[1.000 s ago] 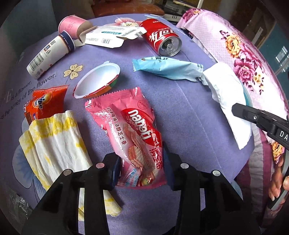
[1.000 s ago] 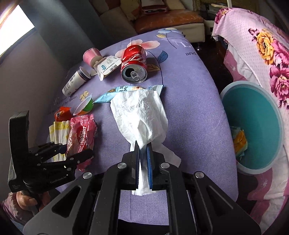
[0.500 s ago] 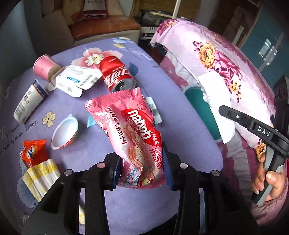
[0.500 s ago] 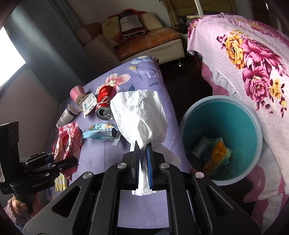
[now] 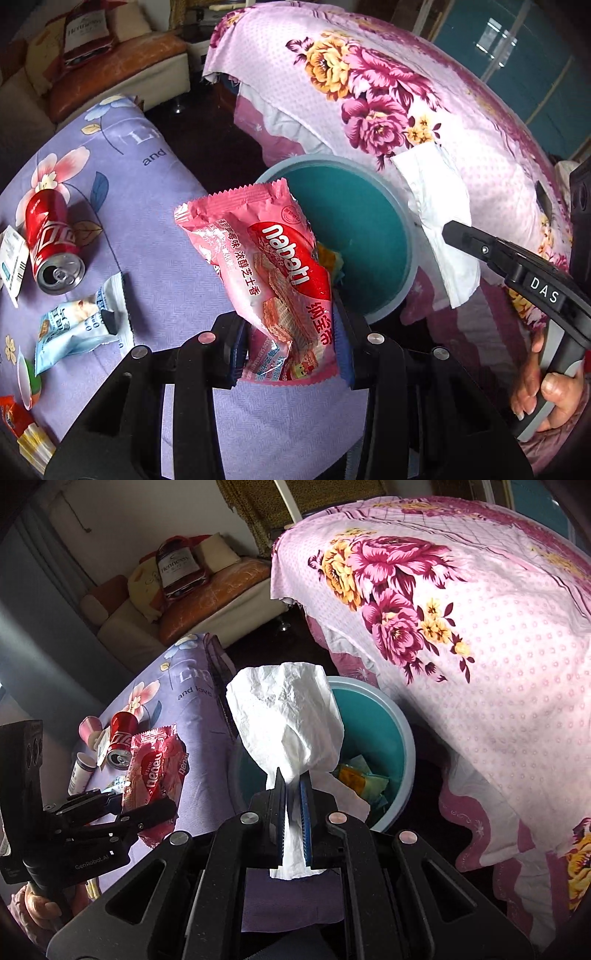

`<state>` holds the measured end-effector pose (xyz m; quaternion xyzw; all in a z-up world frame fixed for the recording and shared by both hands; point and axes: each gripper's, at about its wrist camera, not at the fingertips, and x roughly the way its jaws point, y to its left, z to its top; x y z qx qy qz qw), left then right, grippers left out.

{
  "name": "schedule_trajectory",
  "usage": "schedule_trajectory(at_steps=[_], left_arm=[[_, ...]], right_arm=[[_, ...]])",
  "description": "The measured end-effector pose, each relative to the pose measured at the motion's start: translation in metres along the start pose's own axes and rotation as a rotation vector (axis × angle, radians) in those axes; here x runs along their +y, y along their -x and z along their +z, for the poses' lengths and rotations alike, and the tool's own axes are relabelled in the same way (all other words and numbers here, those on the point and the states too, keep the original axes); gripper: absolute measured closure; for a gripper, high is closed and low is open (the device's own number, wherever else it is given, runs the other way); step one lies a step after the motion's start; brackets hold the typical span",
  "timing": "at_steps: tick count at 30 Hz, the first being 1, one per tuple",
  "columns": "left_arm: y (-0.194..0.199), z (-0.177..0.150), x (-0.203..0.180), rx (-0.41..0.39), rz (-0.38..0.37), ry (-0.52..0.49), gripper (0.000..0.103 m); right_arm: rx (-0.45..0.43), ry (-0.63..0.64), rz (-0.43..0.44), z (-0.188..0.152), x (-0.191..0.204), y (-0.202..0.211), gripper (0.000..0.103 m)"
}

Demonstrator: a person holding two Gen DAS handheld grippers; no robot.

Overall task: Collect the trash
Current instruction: 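Drop the wafer pack and tissue into the teal bin with both grippers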

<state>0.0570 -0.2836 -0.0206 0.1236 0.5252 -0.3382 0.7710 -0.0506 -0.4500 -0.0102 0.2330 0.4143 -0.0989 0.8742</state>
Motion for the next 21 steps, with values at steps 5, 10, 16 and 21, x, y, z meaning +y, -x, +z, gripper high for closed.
schedule_trajectory(at_steps=[5,10,16,21], left_arm=[[-0.024,0.012,-0.010,0.038,-0.007,-0.015,0.063],[-0.035,0.019,-0.016,0.051,-0.003,-0.037,0.063],[-0.037,0.023,-0.019,0.033,0.020,-0.049,0.039],[-0.031,0.022,-0.011,0.012,0.040,-0.018,0.018]], right_arm=[[0.014,-0.019,-0.015,0.003,-0.014,-0.007,0.096],[0.027,-0.026,-0.016,0.006,-0.017,-0.014,0.096],[0.040,-0.030,-0.022,0.009,-0.016,-0.020,0.096],[0.045,-0.022,-0.028,0.011,-0.012,-0.022,0.096]])
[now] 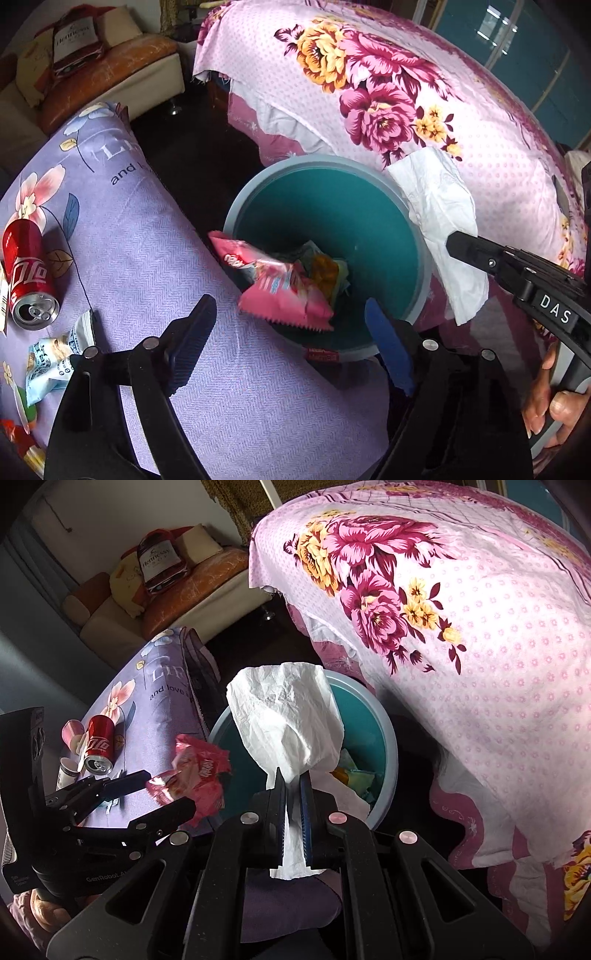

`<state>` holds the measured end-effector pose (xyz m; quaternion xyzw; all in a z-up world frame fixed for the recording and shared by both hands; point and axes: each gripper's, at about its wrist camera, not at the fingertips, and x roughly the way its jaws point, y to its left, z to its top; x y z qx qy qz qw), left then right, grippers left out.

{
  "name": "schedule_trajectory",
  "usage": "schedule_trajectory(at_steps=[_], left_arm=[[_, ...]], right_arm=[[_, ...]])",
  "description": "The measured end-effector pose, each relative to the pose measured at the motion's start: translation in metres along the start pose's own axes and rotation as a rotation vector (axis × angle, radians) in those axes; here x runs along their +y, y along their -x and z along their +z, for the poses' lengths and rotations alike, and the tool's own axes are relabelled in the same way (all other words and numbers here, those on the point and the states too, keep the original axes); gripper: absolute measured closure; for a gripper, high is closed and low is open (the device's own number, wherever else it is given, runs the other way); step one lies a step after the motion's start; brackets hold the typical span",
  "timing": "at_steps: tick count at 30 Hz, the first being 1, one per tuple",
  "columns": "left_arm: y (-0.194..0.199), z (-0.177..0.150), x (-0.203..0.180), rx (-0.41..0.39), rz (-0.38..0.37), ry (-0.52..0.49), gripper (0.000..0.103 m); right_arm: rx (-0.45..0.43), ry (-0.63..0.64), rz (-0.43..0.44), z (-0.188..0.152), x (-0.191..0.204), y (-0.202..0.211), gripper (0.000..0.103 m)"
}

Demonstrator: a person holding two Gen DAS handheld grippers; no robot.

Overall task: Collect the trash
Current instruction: 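Drop the wafer pack and tissue into the teal bin with both grippers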

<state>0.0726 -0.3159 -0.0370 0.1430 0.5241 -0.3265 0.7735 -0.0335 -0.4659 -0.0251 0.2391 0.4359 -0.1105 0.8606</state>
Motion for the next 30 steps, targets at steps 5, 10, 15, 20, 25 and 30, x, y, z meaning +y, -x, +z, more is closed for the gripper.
schedule_trajectory(at_steps=[5,10,15,20,25,30], left_arm=[[0.007,-0.004,0.014,-0.002,-0.007,0.040,0.013],[0.012,-0.012,0.029,-0.001,-0.011,0.078,0.012],[0.015,-0.022,0.043,0.009,-0.032,0.127,0.012],[0.023,-0.035,0.051,0.011,-0.047,0.146,0.012],[0.037,-0.052,0.065,-0.002,-0.039,0.173,0.012],[0.055,-0.073,0.087,-0.018,-0.022,0.222,0.011]], right_arm=[[0.012,0.007,-0.003,-0.001,0.005,-0.004,0.096],[0.035,0.015,-0.012,-0.002,0.011,-0.012,0.093],[0.059,0.018,-0.021,-0.003,0.018,-0.017,0.087],[0.059,0.031,-0.029,-0.004,0.028,-0.015,0.051],[0.058,0.039,-0.030,-0.006,0.041,-0.011,0.034],[0.096,0.062,-0.002,-0.014,0.063,-0.015,0.029]])
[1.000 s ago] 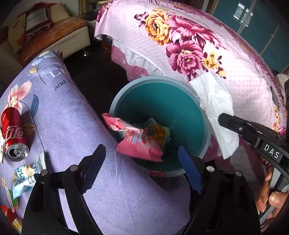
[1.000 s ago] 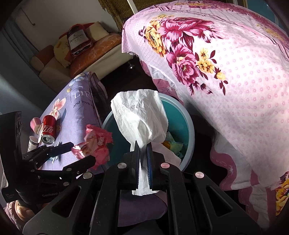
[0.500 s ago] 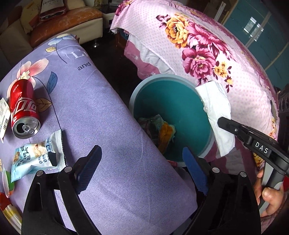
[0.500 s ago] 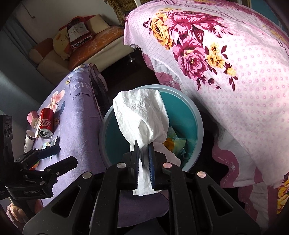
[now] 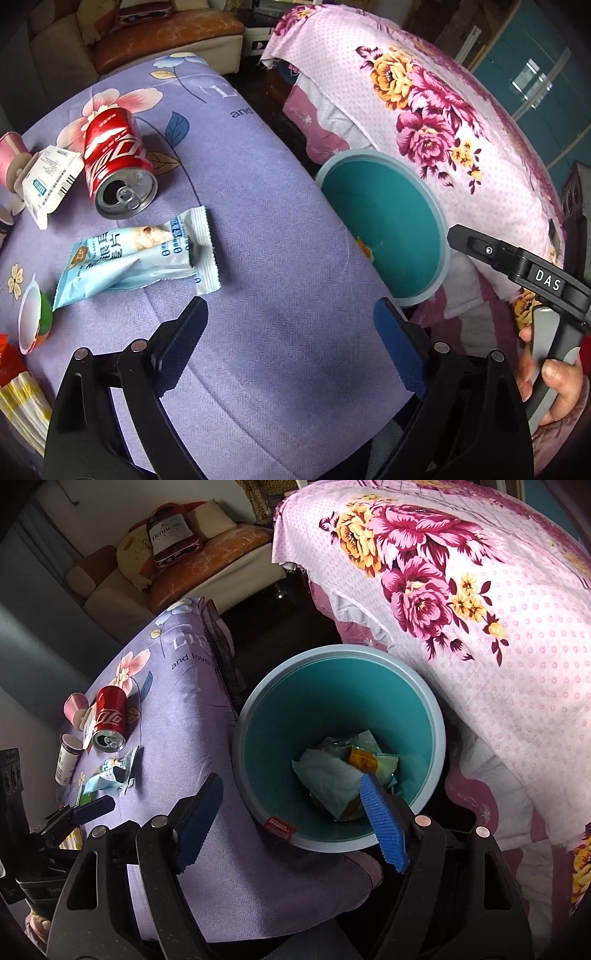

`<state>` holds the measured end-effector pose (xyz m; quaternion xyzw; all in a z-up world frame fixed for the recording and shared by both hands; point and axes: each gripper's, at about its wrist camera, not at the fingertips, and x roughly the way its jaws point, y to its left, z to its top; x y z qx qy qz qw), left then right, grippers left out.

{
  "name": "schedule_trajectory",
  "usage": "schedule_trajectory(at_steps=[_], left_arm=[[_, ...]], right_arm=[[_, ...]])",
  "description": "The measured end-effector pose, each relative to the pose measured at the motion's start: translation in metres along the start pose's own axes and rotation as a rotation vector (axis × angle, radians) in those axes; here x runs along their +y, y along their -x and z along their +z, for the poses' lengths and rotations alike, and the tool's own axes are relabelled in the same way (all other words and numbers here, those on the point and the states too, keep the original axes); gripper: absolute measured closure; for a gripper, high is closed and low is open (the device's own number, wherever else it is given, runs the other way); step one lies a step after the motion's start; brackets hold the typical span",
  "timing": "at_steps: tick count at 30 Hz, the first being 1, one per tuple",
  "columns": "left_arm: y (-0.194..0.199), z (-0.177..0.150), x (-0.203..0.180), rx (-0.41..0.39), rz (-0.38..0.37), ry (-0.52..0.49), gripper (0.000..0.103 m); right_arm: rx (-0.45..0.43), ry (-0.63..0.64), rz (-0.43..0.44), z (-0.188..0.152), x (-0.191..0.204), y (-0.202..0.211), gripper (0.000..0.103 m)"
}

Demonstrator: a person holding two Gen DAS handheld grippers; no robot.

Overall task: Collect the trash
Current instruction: 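Drop the wafer pack and tissue into the teal bin with both grippers, then move both grippers back over the remaining trash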

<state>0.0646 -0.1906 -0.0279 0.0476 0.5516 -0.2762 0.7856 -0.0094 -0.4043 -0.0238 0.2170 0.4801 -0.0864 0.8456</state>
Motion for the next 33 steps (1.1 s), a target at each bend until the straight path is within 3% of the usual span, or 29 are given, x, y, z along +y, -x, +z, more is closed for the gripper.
schedule_trajectory(at_steps=[17,26,33], left_arm=[[0.087,-0.068,0.131,-0.119,0.036,0.223,0.009],[0.132,-0.118,0.212,-0.209,0.085,0.363,0.009],[0.145,-0.154,0.273,-0.237,0.123,0.506,0.009]], right_arm=[[0.103,0.262,0.044,-0.042,0.137,-0.010,0.026],[0.219,0.475,0.111,-0.090,0.238,-0.029,0.026],[0.322,0.657,0.175,-0.137,0.320,-0.052,0.026]])
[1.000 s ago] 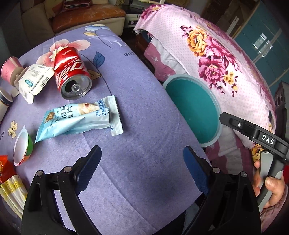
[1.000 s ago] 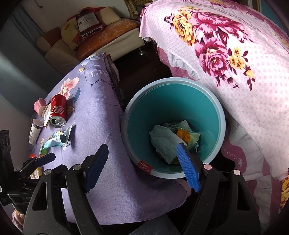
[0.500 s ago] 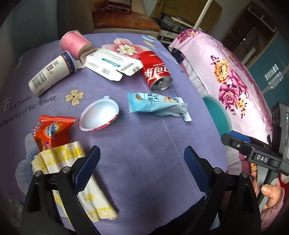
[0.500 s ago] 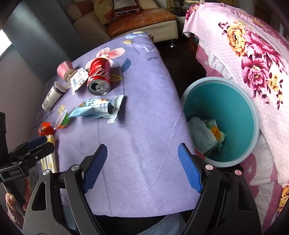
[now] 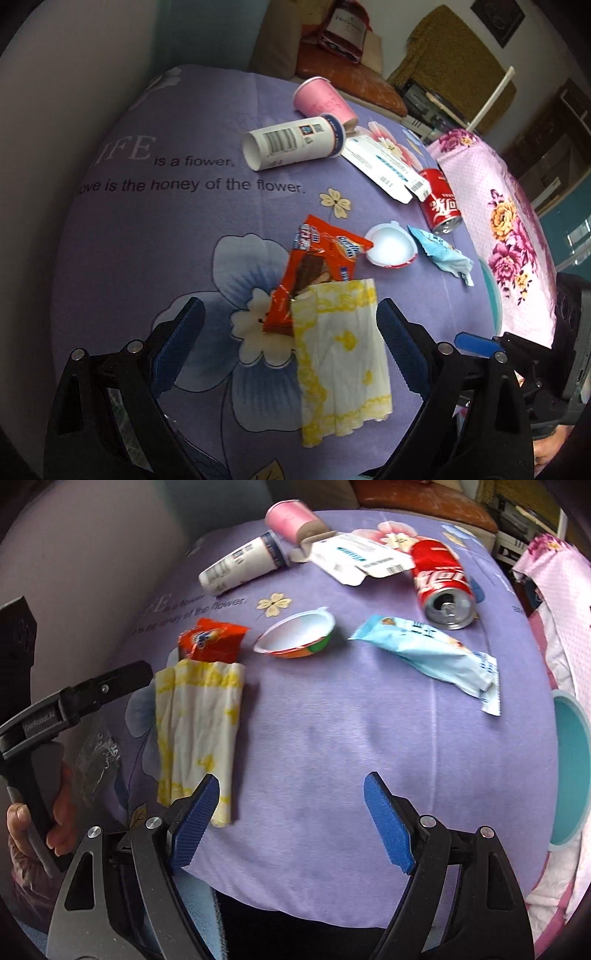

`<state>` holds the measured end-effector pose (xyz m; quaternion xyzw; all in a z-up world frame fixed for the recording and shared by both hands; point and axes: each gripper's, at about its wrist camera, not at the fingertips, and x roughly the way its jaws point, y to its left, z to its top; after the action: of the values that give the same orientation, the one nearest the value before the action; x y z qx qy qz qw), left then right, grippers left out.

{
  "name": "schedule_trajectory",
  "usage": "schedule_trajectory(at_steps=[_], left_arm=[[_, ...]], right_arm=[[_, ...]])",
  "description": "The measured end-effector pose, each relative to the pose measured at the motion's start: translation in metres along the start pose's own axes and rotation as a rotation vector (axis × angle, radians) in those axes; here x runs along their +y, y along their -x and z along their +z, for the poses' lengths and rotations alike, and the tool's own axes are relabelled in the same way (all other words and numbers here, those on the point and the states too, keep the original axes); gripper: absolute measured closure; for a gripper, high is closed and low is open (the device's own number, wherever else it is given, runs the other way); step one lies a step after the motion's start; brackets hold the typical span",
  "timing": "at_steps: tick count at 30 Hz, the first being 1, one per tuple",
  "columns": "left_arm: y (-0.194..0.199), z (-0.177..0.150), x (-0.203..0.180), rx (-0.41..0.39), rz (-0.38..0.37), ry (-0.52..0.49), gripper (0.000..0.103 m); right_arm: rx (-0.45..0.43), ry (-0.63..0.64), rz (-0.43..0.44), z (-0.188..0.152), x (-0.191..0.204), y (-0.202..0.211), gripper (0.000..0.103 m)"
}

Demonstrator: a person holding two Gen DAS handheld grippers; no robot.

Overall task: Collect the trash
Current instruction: 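Move both grippers back over the remaining trash, then grasp the orange Ovaltine wafer bag with the left gripper while the right gripper grasps the yellow-print tissue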

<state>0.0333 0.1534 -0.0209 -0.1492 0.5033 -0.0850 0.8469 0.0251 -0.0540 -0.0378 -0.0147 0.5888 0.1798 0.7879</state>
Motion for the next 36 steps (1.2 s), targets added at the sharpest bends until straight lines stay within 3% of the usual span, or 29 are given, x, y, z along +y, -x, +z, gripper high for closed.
schedule_trajectory(at_steps=[8,16,18,20,23,26,36], left_arm=[[-0.005,-0.004,0.039,0.021,0.038,0.055,0.009],[-0.013,-0.002,0.048,0.037,0.031,0.076,0.009],[-0.015,-0.003,0.046,0.041,0.029,0.070,0.009],[-0.017,-0.003,0.043,0.045,0.028,0.064,0.009],[-0.019,-0.004,0.040,0.052,0.027,0.061,0.009],[-0.020,-0.005,0.038,0.055,0.022,0.063,0.009],[-0.030,-0.001,-0.001,0.060,0.010,-0.040,0.009]], right_arm=[[0.071,0.078,0.037,0.011,0.047,-0.041,0.026],[0.064,0.129,-0.013,0.011,0.059,-0.054,0.027],[0.045,0.152,-0.043,0.011,0.061,-0.055,0.037],[0.035,0.163,-0.046,0.012,0.062,-0.054,0.066],[0.038,0.157,-0.031,0.011,0.058,-0.050,0.088],[0.020,0.154,-0.030,0.008,0.049,-0.040,0.093],[-0.050,-0.006,-0.054,0.007,-0.012,-0.008,0.094]])
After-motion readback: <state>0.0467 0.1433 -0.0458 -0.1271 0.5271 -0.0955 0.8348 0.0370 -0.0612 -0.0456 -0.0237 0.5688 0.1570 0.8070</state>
